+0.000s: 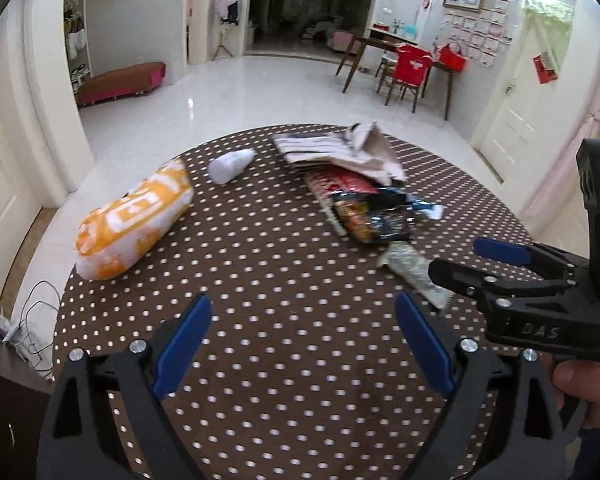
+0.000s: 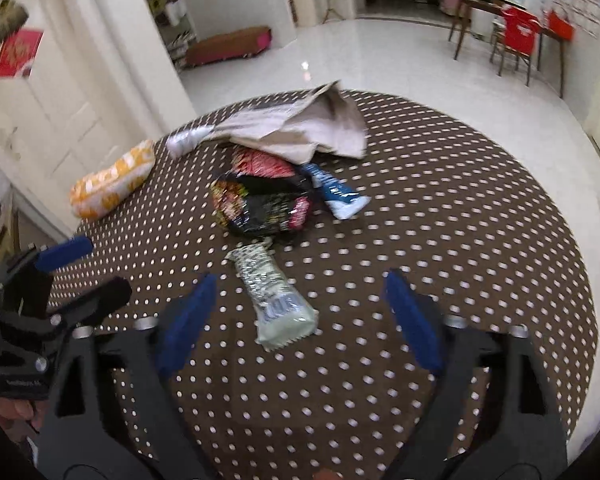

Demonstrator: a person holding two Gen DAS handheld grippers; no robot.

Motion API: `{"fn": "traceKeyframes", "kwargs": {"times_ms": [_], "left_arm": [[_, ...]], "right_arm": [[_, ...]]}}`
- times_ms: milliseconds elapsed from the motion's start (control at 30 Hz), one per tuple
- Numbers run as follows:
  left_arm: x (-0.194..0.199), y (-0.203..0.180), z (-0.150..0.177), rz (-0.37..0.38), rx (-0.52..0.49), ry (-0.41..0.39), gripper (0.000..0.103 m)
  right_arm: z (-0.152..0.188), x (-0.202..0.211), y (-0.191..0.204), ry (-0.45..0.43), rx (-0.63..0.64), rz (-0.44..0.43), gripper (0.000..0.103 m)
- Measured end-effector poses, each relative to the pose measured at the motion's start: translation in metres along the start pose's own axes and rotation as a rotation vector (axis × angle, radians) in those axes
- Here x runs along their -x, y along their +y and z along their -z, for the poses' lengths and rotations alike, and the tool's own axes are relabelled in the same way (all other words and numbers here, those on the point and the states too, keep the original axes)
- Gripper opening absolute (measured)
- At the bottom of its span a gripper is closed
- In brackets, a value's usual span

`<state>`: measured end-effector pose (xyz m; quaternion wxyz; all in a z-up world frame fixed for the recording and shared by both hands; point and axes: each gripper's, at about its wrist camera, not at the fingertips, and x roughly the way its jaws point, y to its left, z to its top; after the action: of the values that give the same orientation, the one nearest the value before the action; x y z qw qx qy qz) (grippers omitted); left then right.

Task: Collect trash
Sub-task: 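Return to the table and grasp the clear plastic packet with the right tool, then grasp the black snack bag with the left tool while the right tool holds the packet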

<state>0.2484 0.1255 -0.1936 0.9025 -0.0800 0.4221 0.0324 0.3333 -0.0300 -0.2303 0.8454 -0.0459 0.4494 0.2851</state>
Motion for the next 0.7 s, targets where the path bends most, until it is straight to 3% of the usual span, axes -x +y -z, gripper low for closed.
{"fn": "traceKeyframes", "kwargs": {"times_ms": [133,167,267,700], "left_arm": [[-0.01,0.003,-0.003,-0.003,-0.002,0.013,0.091],[-0.012,0.001,-0.005,-0.002,-0.008,0.013,0.091],[-0.021,-0.008,-0.012,0.012,-0.04,0.016,0.091],[-0.084,-0.073,-0.046,0.014,-0.296,0.063,0.09]], "right_arm": [[0.004,-0.02,0.017,0.036,0.099,0.042,0.044],[0.006,-0.021,0.021,0.035,0.127,0.047,0.03],[0.009,-0.017,0.02,0.04,0.13,0.031,0.02],[0.03,0.034,-0.059,-0.02,-0.102,0.031,0.017]]}}
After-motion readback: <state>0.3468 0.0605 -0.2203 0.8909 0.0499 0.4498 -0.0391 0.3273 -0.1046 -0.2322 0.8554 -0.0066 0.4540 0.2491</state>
